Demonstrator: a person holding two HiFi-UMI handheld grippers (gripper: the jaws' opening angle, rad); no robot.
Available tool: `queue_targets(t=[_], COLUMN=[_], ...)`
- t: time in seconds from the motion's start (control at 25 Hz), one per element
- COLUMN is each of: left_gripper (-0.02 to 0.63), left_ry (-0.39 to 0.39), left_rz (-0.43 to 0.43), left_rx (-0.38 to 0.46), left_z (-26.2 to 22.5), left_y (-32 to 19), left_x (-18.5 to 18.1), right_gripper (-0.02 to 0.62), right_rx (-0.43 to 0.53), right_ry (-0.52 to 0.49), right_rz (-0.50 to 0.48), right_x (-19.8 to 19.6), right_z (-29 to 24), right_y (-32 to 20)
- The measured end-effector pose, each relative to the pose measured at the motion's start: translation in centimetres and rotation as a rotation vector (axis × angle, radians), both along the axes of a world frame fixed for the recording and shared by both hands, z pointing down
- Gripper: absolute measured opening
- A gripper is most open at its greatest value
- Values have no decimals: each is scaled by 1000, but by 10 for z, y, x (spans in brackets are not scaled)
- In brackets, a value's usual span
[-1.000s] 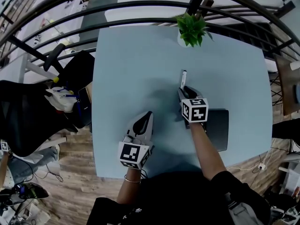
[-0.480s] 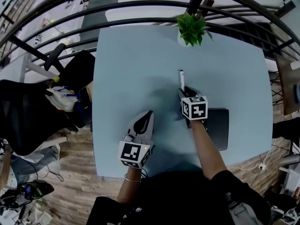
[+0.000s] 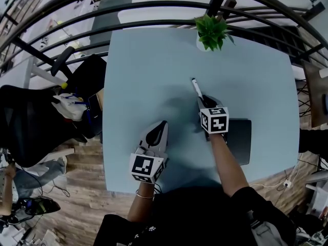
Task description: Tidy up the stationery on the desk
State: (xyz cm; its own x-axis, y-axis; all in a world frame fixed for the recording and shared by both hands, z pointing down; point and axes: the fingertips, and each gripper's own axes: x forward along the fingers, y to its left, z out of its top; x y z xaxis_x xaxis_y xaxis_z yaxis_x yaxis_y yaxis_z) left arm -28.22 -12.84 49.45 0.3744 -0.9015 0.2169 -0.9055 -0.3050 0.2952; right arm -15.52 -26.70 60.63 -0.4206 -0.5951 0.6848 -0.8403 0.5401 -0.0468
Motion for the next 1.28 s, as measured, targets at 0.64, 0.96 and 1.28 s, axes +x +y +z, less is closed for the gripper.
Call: queue_targets(t=[0.64,0.96,1.28], left_gripper=[-8,-8,-6], left_ry=[-45,-65,-82], left_rz=[11,5,22], left_rx=[17,25,40], left_z=[-12,-21,-26], left_y=[10,17,22], left_x=[15,24,46], right_gripper=[81,81,81], right_rx=[61,99,123], right_ry=[-104,-142,-197], right_rz=[5,5,12], right_x=[11,27,51], right_z=[-34,-56,-74], right_y=[18,31,45])
